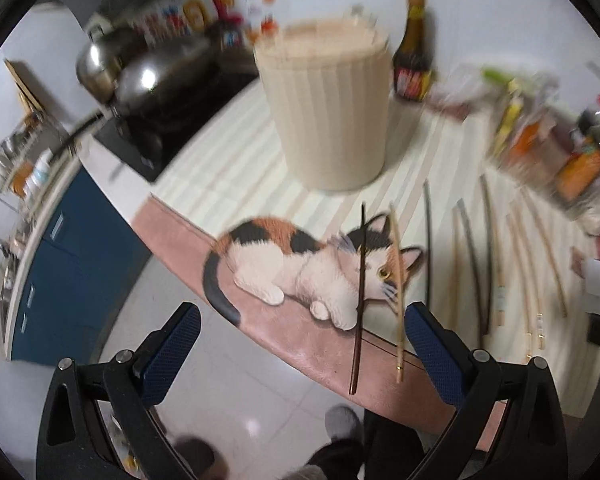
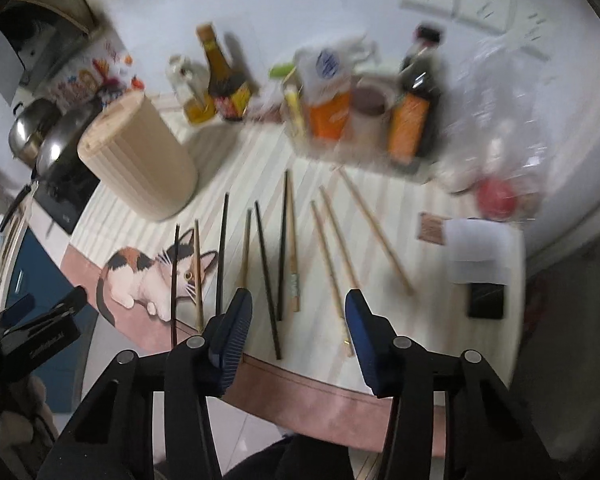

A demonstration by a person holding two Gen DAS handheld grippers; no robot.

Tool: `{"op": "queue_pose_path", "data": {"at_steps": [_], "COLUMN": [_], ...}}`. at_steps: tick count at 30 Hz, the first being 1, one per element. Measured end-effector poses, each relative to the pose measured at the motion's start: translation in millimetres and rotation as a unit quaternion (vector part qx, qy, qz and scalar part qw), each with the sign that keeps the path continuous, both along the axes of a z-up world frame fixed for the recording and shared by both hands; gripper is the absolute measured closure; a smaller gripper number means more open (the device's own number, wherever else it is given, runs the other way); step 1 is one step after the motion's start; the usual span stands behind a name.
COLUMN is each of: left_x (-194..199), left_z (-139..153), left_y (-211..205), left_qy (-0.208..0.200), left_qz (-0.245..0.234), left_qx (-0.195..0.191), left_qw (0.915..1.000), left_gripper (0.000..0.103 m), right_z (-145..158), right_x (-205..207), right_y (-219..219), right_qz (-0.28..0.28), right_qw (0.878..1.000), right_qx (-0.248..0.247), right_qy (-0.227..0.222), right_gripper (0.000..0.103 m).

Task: Organize utensils
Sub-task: 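Grasp a dark chopstick with the left tool while the right tool grasps a light wooden chopstick, then lift both held chopsticks and carry them over the beige holder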

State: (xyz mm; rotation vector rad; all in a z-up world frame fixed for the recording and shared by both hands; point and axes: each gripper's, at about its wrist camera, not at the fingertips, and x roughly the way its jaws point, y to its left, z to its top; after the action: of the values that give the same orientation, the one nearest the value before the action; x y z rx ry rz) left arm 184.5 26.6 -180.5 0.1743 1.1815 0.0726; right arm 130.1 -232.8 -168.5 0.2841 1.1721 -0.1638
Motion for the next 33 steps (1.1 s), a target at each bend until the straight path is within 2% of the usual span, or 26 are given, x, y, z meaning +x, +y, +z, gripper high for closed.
{"op": "queue_pose_path", "data": {"at_steps": [6,7,9,11,13,15,20,22,27,28,33], "left_x": [39,45,55,66,74,79,88,88,87,85,71], "left_z": [-72,-84,-99,-118,-131,-139,-152,-152,-148,-147,-147], "left_y": [-7,-10,-13,-18,-21,-24,-30,-30,-43,-45,-59], "left_qy": [0.082,0.095,0.111,0.131,0.146,0.156,0.167,0.164,0.164,0.162,0.165], "left_qz": [0.023,0.026,0.028,0.028,0.028,0.028,0.022,0.019,-0.003,-0.005,-0.007], "left_qx": [-0.014,-0.017,-0.018,-0.018,-0.014,-0.012,-0.01,-0.016,-0.035,-0.034,-0.043], "left_qw": [0.9963,0.995,0.9933,0.9909,0.9888,0.9873,0.9857,0.9861,0.9858,0.9862,0.9853], "left_gripper": [0.001,0.005,0.024,0.032,0.036,0.045,0.063,0.068,0.094,0.094,0.098], "right_z": [-64,-75,-92,-110,-126,-141,-172,-180,-189,-189,-193], "right_x": [53,61,74,87,100,113,133,137,137,134,105], "right_y": [-6,-9,-15,-20,-26,-27,-18,-13,-3,-3,-11], "right_qz": [0.021,0.022,0.02,0.017,0.017,0.022,0.045,0.055,0.068,0.066,0.055], "right_qw": [0.997,0.997,0.995,0.993,0.99,0.988,0.981,0.979,0.977,0.976,0.972], "right_qx": [0.03,0.032,0.036,0.043,0.052,0.053,0.047,0.039,0.007,0.004,0.009], "right_qy": [0.063,0.073,0.09,0.109,0.127,0.142,0.183,0.193,0.204,0.206,0.227], "right_gripper": [0.053,0.053,0.053,0.053,0.057,0.061,0.062,0.07,0.093,0.096,0.096]}}
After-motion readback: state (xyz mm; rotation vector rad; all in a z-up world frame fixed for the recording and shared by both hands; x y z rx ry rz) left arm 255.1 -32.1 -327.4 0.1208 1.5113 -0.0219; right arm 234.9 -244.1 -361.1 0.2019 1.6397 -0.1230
